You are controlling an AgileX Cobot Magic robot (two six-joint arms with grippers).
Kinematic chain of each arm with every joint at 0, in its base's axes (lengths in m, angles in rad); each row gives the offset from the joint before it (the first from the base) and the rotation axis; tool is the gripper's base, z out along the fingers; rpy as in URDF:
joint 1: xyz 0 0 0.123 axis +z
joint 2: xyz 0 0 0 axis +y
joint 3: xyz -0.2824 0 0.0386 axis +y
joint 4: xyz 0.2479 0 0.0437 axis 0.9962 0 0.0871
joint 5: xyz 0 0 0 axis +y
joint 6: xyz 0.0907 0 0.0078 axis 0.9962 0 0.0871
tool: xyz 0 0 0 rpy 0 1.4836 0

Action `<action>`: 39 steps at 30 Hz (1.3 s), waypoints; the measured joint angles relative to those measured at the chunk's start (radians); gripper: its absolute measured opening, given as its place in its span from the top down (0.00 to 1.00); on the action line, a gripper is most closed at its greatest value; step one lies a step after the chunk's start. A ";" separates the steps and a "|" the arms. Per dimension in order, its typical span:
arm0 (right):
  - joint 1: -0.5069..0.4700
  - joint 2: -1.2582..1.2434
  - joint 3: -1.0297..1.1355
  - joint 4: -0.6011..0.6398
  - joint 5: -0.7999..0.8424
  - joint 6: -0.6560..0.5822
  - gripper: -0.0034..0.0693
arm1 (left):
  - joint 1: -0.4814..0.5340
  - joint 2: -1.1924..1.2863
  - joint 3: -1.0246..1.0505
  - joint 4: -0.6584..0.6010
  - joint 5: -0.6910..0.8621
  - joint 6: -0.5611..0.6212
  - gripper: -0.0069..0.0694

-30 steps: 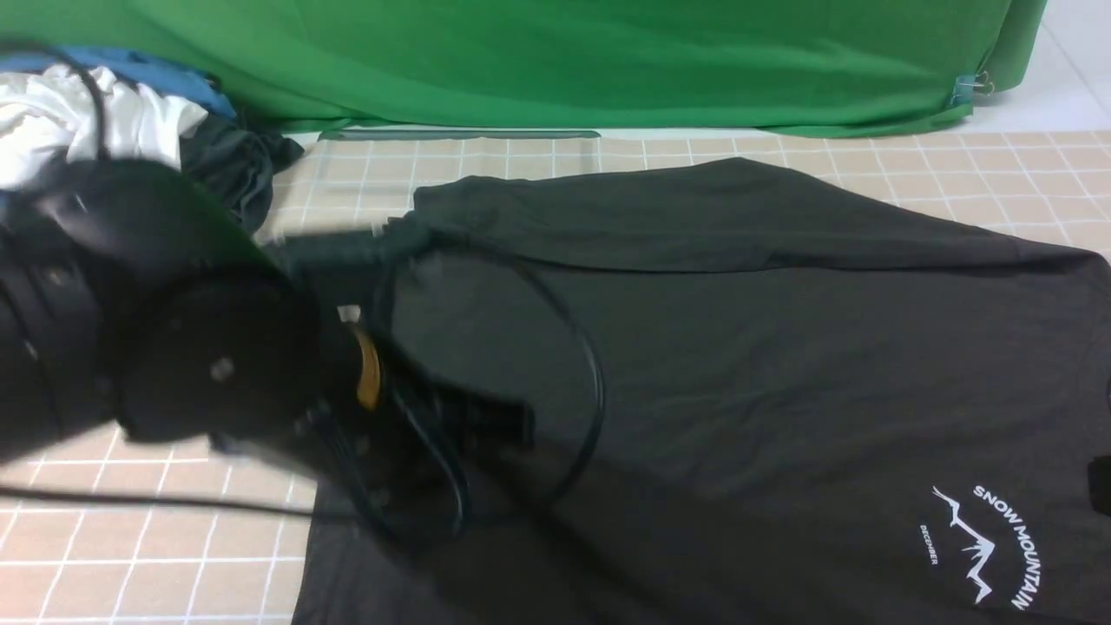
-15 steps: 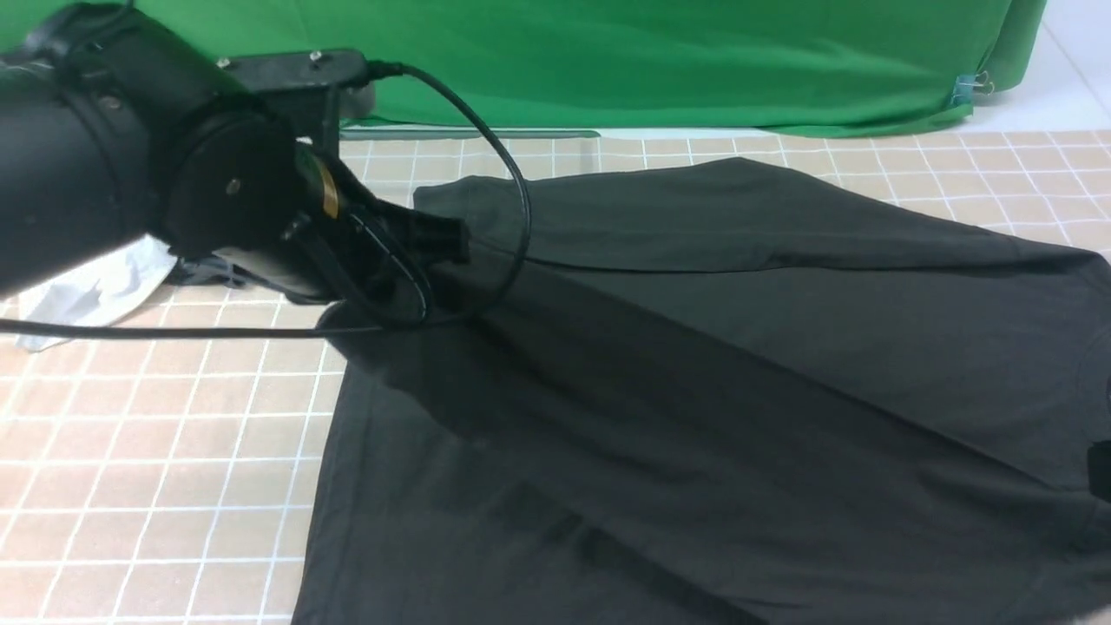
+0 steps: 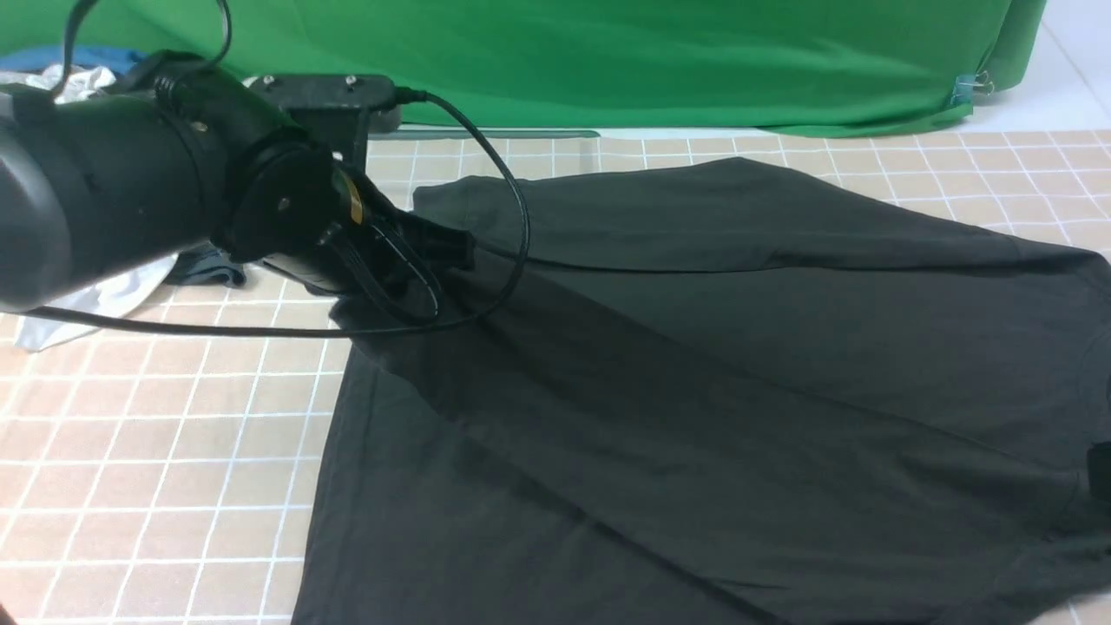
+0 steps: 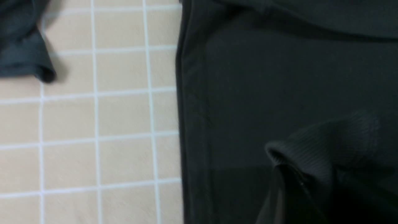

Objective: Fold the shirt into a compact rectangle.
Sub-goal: 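Fold the left side of the black T-shirt inward over its body, then grab the top left corner of the dark shirt with the left gripper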

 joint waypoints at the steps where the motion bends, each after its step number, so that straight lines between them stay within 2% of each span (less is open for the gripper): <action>1: 0.000 0.000 0.000 -0.005 0.003 0.003 0.83 | 0.000 0.000 0.000 0.019 -0.001 -0.010 0.66; 2: 0.000 0.000 0.000 -0.011 0.006 0.009 0.83 | 0.000 0.000 -0.001 0.031 0.003 -0.028 0.60; 3: 0.000 0.000 0.000 -0.014 0.009 0.012 0.83 | 0.000 0.000 -0.002 0.031 0.005 -0.028 0.59; 4: 0.000 0.001 -0.003 -0.046 0.025 0.037 0.83 | 0.000 -0.001 -0.011 0.031 0.039 -0.052 0.51; 5: 0.000 0.003 -0.008 -0.077 0.040 0.062 0.83 | 0.000 -0.002 -0.019 0.019 0.072 -0.058 0.46; 7: 0.000 0.011 -0.024 -0.154 0.075 0.111 0.83 | 0.000 -0.011 -0.041 -0.047 0.147 -0.061 0.43; 9: 0.000 0.022 -0.048 -0.218 0.119 0.142 0.83 | -0.004 -0.024 -0.052 -0.158 0.201 -0.027 0.43; 12: 0.000 0.039 -0.069 -0.273 0.159 0.158 0.83 | -0.040 -0.048 -0.055 -0.319 0.247 0.070 0.53; 14: 0.000 0.048 -0.076 -0.298 0.161 0.164 0.83 | -0.122 -0.059 -0.044 -0.463 0.252 0.134 0.68; 15: 0.000 0.050 -0.078 -0.304 0.161 0.167 0.83 | -0.184 -0.060 -0.032 -0.504 0.248 0.147 0.76; 17: 0.000 0.050 -0.079 -0.309 0.161 0.172 0.83 | -0.298 -0.049 -0.005 -0.560 0.217 0.153 0.85; 19: 0.000 0.050 -0.080 -0.310 0.161 0.174 0.83 | -0.403 -0.022 0.011 -0.584 0.178 0.150 0.88; 22: 0.000 0.050 -0.080 -0.310 0.161 0.174 0.83 | -0.545 0.039 0.014 -0.592 0.085 0.138 0.86; 25: 0.000 0.050 -0.080 -0.311 0.161 0.174 0.83 | -0.624 0.107 0.003 -0.617 0.008 0.117 0.78; 30: 0.000 0.050 -0.080 -0.311 0.161 0.174 0.83 | -0.689 0.253 -0.086 -0.636 -0.022 0.106 0.49; 31: 0.000 0.050 -0.080 -0.311 0.161 0.174 0.83 | -0.690 0.258 -0.090 -0.636 -0.023 0.106 0.48; 32: 0.000 0.050 -0.080 -0.311 0.161 0.174 0.83 | -0.693 0.296 -0.118 -0.643 -0.030 0.106 0.39; 34: 0.000 0.050 -0.080 -0.311 0.161 0.174 0.83 | -0.693 0.334 -0.148 -0.647 -0.034 0.108 0.31; 36: 0.000 0.050 -0.080 -0.311 0.161 0.174 0.83 | -0.693 0.363 -0.169 -0.648 -0.048 0.117 0.25; 39: 0.000 0.050 -0.080 -0.311 0.161 0.174 0.83 | -0.693 0.384 -0.182 -0.650 -0.085 0.147 0.23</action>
